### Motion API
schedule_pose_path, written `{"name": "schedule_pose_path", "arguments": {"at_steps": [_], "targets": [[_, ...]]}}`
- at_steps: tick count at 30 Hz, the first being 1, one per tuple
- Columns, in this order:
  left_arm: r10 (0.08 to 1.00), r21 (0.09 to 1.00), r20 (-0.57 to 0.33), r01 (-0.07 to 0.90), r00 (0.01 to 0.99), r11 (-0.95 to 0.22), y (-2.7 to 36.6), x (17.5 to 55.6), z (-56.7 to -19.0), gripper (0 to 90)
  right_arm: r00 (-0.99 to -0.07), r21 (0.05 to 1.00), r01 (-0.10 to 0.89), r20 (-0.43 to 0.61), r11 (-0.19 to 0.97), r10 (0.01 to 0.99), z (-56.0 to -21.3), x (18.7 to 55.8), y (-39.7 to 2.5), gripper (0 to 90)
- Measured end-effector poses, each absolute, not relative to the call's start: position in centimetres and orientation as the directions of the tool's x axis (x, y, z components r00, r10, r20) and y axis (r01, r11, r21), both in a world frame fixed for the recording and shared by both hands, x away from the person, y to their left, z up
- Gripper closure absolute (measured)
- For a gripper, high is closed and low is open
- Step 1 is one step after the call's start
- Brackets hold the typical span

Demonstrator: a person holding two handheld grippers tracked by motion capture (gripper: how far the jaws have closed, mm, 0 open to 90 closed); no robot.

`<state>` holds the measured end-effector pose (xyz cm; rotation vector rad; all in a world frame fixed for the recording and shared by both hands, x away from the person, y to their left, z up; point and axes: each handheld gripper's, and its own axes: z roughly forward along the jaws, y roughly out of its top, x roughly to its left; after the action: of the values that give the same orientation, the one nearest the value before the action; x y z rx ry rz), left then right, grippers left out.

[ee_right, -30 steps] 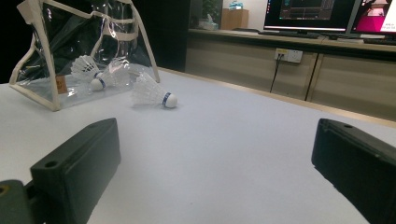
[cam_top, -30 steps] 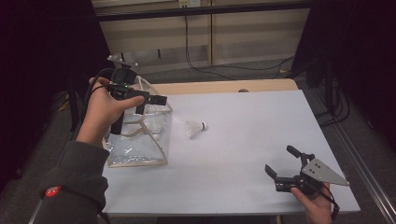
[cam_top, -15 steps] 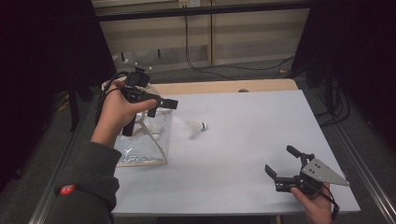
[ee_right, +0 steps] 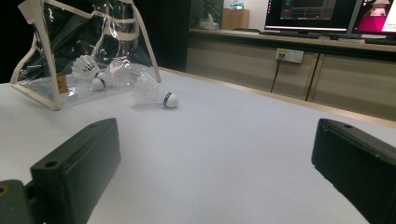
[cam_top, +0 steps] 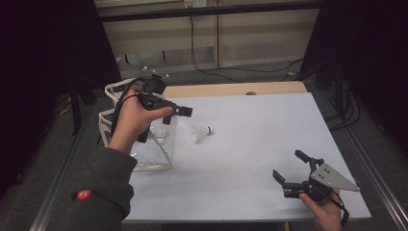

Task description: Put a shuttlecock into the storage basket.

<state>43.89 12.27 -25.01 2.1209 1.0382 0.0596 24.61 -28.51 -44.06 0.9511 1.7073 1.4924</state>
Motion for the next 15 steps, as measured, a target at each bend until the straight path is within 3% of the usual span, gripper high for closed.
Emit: {"name": "schedule_pose_path", "arguments": {"at_steps": [15], "targets": [[0.699, 0.641, -0.285, 0.672, 0.656, -0.37, 11.0, 44.2, -27.2, 9.7, -0.51, 0.992, 0.093, -0.021, 0.08, 0.86, -44.1, 24.6, -28.5, 1.5]]}}
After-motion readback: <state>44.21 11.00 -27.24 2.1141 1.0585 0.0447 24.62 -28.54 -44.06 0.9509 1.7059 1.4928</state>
